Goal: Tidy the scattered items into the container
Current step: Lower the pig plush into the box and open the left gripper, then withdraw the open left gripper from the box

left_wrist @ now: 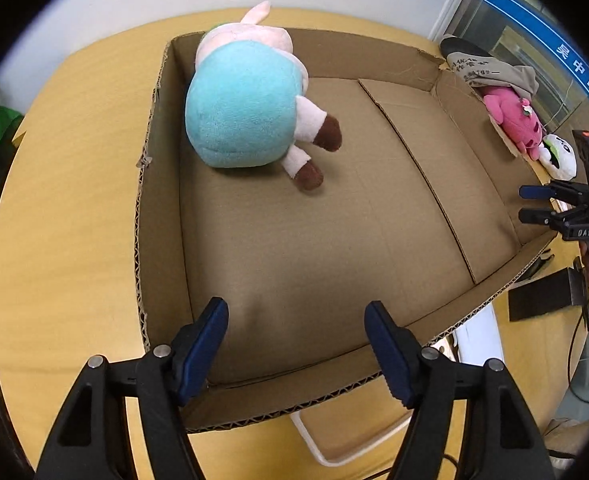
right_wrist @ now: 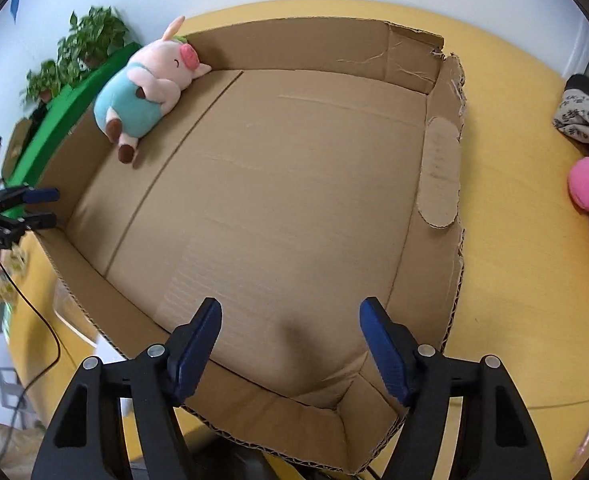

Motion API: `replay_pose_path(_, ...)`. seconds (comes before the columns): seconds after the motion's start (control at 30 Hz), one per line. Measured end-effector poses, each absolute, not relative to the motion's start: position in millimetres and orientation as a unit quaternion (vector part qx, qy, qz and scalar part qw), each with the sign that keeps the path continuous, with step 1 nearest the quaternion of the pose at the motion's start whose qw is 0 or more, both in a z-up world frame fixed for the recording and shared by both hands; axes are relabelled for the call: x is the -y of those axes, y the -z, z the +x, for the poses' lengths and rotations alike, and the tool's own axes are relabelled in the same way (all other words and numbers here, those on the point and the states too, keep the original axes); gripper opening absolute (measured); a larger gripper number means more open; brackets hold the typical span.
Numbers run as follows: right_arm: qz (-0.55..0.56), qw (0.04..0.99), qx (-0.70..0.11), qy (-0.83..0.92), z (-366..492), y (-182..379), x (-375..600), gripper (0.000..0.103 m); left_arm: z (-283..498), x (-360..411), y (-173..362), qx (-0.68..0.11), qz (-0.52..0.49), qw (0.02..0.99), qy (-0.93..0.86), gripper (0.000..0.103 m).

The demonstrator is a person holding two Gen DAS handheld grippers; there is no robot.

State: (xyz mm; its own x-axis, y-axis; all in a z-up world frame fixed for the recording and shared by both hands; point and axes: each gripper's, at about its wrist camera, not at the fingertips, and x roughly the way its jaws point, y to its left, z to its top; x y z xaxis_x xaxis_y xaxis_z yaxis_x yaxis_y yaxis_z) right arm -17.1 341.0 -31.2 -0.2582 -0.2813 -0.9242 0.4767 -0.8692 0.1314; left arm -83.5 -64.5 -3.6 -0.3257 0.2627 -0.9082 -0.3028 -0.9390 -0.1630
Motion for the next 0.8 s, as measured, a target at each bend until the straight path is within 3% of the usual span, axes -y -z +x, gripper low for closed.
replay_pose_path(0.13,0.552,0.241,-0.107,0.791,-15,28,-336,0.077,-74,59,6,-0.017,-0.551,0.170,-0.817,0.070)
replay_pose_path(0.3,0.504,0.209,-0.104,0.831,8,-14,-337,0.099,-43,63,-35,0.023,-0.493,0.161,-0.855,0.070)
replay_pose_path(0.4,0.445,0.207,-0.095,0.866,34,-59,-336,0.103,-15,64,-70,0.065,-0.420,0.155,-0.892,0.083)
replay_pose_path(0.5,0.398,0.213,-0.061,0.890,56,-92,-341,0.102,5,58,-92,0.074,-0.365,0.137,-0.918,0.082)
replay_pose_path(0.53,0.378,0.215,-0.048,0.899,63,-101,-342,0.101,8,52,-92,0.073,-0.355,0.133,-0.922,0.074)
replay_pose_path(0.57,0.362,0.215,-0.042,0.906,67,-107,-339,0.086,14,49,-91,0.072,-0.347,0.124,-0.927,0.058)
replay_pose_path(0.6,0.353,0.213,-0.042,0.910,70,-110,-334,0.043,18,46,-90,0.071,-0.348,0.122,-0.927,0.001)
replay_pose_path(0.63,0.351,0.213,-0.039,0.911,74,-112,-331,0.025,19,44,-90,0.076,-0.359,0.123,-0.922,0.006)
replay_pose_path(0.67,0.350,0.216,-0.030,0.911,74,-112,-326,0.019,21,43,-87,0.085,-0.365,0.123,-0.919,0.005)
replay_pose_path(0.7,0.348,0.224,-0.016,0.910,77,-112,-325,0.025,27,43,-86,0.088,-0.363,0.121,-0.920,0.005)
replay_pose_path(0.73,0.350,0.236,-0.001,0.907,80,-111,-326,0.036,33,45,-87,0.083,-0.355,0.114,-0.924,0.008)
replay_pose_path(0.77,0.353,0.244,0.009,0.903,81,-109,-324,0.082,44,49,-93,0.074,-0.348,0.104,-0.929,0.015)
replay_pose_path(0.8,0.354,0.244,0.015,0.903,84,-107,-324,0.101,50,47,-94,0.067,-0.346,0.091,-0.931,0.044)
